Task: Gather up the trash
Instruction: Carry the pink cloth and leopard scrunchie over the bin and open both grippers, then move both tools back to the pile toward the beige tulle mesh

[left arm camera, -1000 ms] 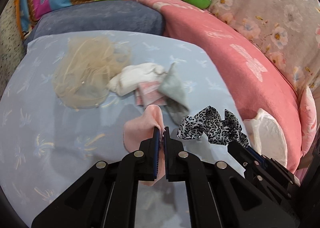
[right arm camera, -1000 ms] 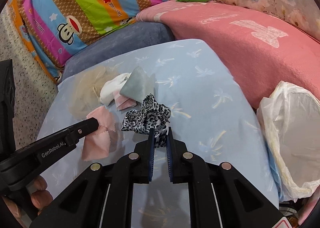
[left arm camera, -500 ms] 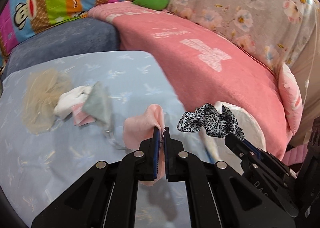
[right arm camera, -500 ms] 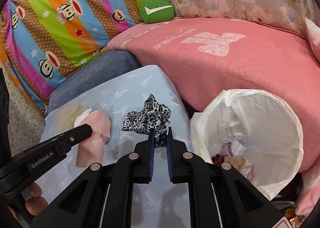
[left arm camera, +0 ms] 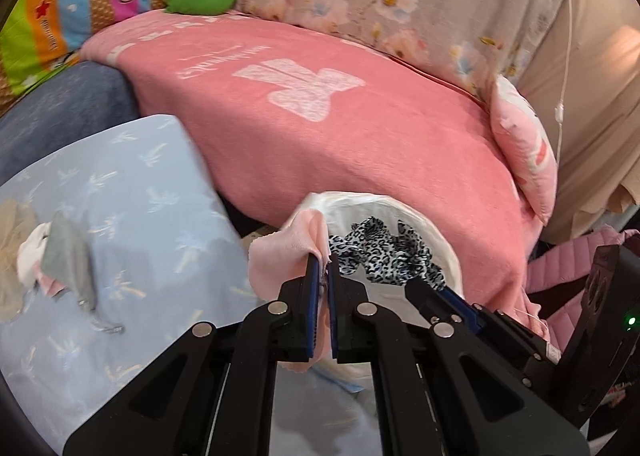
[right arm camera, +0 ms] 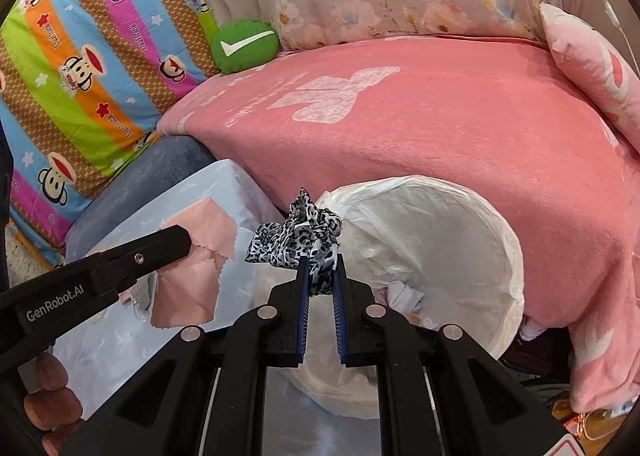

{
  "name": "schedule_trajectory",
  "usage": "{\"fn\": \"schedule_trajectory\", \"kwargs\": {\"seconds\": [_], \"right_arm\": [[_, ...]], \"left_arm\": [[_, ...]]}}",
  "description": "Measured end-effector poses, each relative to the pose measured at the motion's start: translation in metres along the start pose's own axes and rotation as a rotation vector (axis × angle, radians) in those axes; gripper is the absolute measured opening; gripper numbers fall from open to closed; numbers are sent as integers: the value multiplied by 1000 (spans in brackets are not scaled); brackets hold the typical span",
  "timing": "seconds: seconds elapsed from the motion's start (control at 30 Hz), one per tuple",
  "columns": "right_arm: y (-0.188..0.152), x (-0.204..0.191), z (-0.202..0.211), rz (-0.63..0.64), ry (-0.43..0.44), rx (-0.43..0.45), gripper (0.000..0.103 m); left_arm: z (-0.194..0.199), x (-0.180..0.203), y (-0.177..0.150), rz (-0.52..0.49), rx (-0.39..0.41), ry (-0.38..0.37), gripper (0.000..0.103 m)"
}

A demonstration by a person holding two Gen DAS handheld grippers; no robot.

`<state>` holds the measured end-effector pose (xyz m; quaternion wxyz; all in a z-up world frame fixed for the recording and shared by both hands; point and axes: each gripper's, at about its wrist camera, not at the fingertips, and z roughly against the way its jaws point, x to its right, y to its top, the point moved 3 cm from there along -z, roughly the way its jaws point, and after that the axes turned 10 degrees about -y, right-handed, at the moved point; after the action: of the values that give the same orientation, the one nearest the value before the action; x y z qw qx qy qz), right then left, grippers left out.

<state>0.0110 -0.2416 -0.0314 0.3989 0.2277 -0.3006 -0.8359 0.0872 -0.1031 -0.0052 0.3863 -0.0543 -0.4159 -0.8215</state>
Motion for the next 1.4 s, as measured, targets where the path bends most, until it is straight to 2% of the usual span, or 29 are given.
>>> {"fn": "schedule_trajectory", "kwargs": {"seconds": [0.17, 0.23, 0.27, 0.3, 0.33, 0.37, 0.4, 0.53, 0.7, 1.4], "right_arm": [[2, 19, -3, -32, -21, -1, 14], [3, 22, -4, -37, -26, -1, 16], [3, 24, -4, -39, -28, 0, 16], [3, 26, -4, -42, -30, 0, 16], [3, 27, -4, -45, -30, 0, 16], [3, 29, -4, -47, -31, 1, 16], [3, 30, -5, -50, -33, 2, 19], [1, 28, -6, -51, -35, -6, 21], [-3, 21, -1, -44, -27, -4, 28], [-12, 3, 1, -30, 9, -19, 30]], "left_arm": [[-18, 14, 0, 3, -44, -20, 6], [-23, 17, -1, 0, -59, -14, 10], [-25, 18, -1, 1, -63, -10, 20], [-26, 18, -2, 2, -61, -2, 35], [-26, 18, -1, 2, -53, 7, 44], [-24, 19, -1, 1, -39, 20, 60], [-22, 19, -1, -4, -20, 38, 67], [-18, 17, 0, -36, 6, 85, 68], [-13, 4, -1, -11, 25, 125, 68], [7, -26, -22, 43, 30, 202, 68]]}}
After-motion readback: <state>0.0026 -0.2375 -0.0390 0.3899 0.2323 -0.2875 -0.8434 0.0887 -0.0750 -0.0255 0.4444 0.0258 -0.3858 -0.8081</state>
